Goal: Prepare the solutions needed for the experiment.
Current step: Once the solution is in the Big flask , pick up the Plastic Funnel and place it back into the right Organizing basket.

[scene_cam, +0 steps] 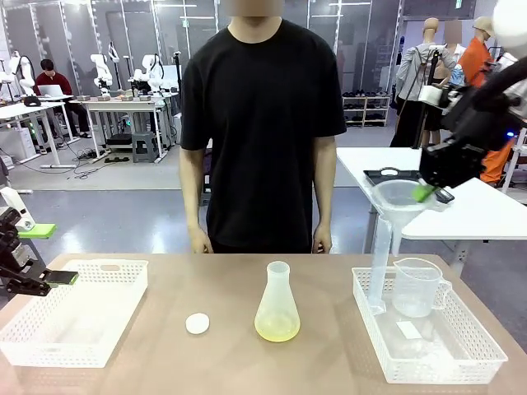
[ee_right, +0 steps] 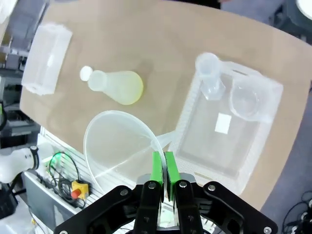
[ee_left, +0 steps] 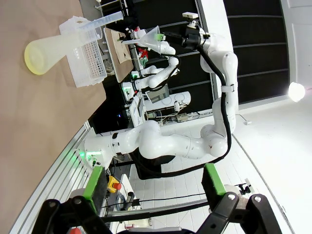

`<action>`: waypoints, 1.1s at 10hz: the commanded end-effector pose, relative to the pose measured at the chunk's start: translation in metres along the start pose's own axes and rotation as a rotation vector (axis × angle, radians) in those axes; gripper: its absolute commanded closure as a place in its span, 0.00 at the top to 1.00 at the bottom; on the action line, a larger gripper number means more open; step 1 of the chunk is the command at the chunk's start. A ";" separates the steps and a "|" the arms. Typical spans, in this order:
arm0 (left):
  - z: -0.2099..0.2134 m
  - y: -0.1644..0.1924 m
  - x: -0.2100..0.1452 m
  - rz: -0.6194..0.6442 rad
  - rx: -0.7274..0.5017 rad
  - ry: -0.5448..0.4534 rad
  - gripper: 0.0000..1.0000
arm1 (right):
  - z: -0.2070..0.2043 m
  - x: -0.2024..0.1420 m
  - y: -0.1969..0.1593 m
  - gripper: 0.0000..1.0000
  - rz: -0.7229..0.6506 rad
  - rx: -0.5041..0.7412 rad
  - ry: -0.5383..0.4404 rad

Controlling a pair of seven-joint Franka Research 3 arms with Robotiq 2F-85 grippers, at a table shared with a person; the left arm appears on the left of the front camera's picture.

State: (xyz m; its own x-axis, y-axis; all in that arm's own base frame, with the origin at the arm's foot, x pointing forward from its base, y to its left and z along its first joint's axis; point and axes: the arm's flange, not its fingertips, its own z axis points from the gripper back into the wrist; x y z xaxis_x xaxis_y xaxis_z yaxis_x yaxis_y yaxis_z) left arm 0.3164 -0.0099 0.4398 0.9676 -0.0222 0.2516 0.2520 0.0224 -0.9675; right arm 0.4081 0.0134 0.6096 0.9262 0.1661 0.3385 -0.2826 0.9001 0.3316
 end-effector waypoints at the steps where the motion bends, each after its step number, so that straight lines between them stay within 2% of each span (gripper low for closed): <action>1: 0.000 -0.002 0.000 -0.006 -0.006 0.001 1.00 | 0.002 -0.018 -0.010 0.00 -0.094 -0.021 -0.035; 4: 0.000 -0.002 0.000 -0.006 -0.006 0.001 1.00 | -0.001 -0.025 -0.021 0.00 -0.167 -0.019 -0.042; 5: 0.000 -0.002 0.000 -0.006 -0.006 0.001 1.00 | 0.007 -0.022 -0.025 0.00 -0.094 -0.001 -0.023; 9: 0.000 -0.002 0.000 -0.006 -0.006 0.001 1.00 | 0.007 -0.022 -0.025 0.00 -0.094 -0.001 -0.023; 10: 0.000 -0.002 0.000 -0.006 -0.006 0.001 1.00 | 0.006 -0.022 -0.023 0.04 -0.109 0.000 -0.024; 11: 0.000 -0.002 0.000 -0.006 -0.006 0.001 1.00 | -0.012 -0.017 -0.033 0.04 -0.153 0.045 0.032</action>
State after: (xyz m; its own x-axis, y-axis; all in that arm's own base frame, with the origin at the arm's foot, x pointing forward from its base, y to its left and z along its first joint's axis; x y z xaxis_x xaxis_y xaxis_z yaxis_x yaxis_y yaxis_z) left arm 0.3164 -0.0099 0.4399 0.9675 -0.0221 0.2517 0.2522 0.0225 -0.9674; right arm 0.3949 -0.0136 0.5934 0.9518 0.0567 0.3015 -0.1738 0.9096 0.3775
